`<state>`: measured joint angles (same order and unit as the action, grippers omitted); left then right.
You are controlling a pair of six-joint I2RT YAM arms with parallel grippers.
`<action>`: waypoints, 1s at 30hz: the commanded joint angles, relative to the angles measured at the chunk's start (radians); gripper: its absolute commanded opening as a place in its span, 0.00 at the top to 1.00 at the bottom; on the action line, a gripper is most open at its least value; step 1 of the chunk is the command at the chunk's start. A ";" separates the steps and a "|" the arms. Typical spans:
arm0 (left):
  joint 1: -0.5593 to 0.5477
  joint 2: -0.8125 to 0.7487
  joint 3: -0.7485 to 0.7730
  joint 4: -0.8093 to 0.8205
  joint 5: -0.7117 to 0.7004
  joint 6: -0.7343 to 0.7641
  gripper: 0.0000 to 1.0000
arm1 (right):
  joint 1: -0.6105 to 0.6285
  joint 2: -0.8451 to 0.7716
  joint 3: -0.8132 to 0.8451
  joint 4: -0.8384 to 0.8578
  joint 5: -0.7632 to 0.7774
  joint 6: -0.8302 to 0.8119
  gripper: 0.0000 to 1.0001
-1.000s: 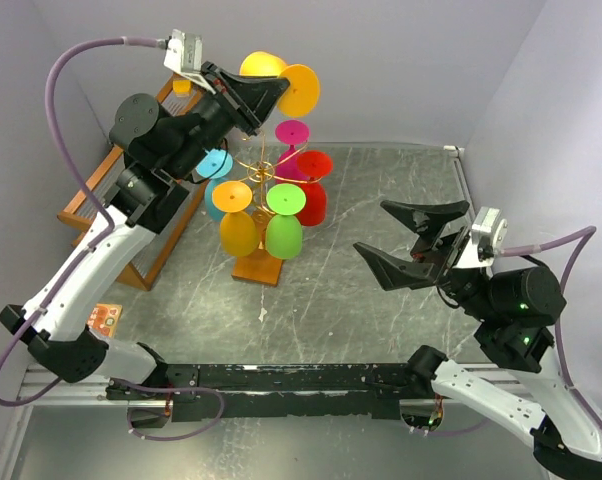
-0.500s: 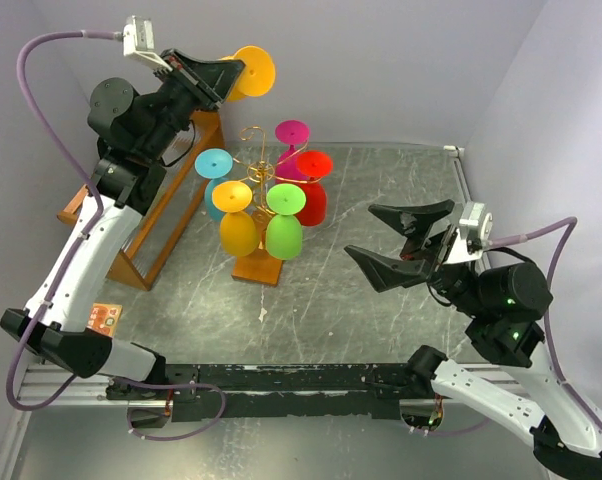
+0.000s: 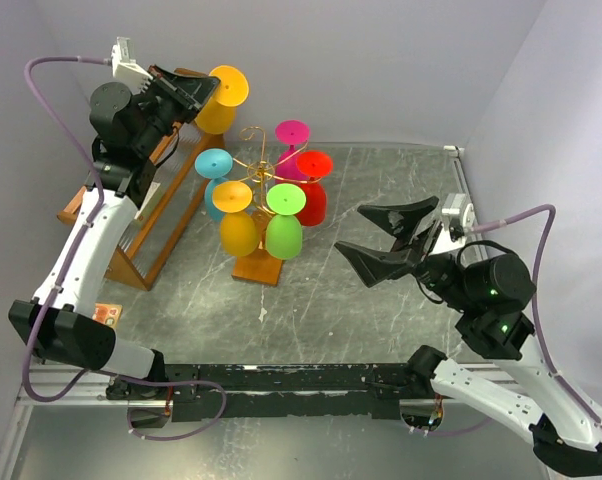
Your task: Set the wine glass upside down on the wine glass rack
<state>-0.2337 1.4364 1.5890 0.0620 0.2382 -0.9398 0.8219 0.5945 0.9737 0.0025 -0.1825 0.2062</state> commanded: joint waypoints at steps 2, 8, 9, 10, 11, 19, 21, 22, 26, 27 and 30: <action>0.020 0.009 -0.029 0.020 0.050 -0.088 0.93 | 0.002 0.012 -0.011 0.020 0.035 0.032 0.20; 0.028 -0.025 -0.089 -0.013 -0.008 -0.098 0.93 | 0.002 0.027 -0.007 0.006 0.049 0.039 0.21; 0.028 -0.031 -0.101 -0.018 -0.014 -0.103 0.93 | 0.002 0.026 -0.007 0.003 0.052 0.040 0.21; 0.029 -0.037 -0.118 -0.020 -0.019 -0.109 0.93 | 0.002 0.025 -0.008 0.002 0.052 0.042 0.21; 0.030 -0.046 -0.134 -0.023 -0.026 -0.117 0.93 | 0.002 0.021 -0.011 0.002 0.055 0.044 0.21; 0.031 -0.097 -0.237 -0.041 -0.032 -0.123 0.93 | 0.002 -0.025 -0.040 -0.004 0.090 0.064 0.21; 0.031 -0.095 -0.244 -0.048 -0.012 -0.123 0.93 | 0.003 -0.036 -0.050 0.003 0.098 0.067 0.21; 0.031 -0.094 -0.246 -0.047 0.001 -0.126 0.93 | 0.003 -0.039 -0.053 0.006 0.100 0.068 0.21; 0.031 -0.094 -0.255 -0.058 0.036 -0.135 0.93 | 0.002 -0.037 -0.044 -0.013 0.104 0.063 0.22; 0.031 -0.094 -0.257 -0.066 0.041 -0.133 0.93 | 0.002 -0.038 -0.042 -0.020 0.105 0.061 0.22; 0.031 -0.088 -0.267 -0.060 0.058 -0.135 0.93 | 0.003 -0.052 -0.050 -0.019 0.109 0.058 0.22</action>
<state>-0.2119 1.3647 1.3319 0.0017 0.2440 -1.0634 0.8219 0.5644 0.9268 -0.0132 -0.0883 0.2661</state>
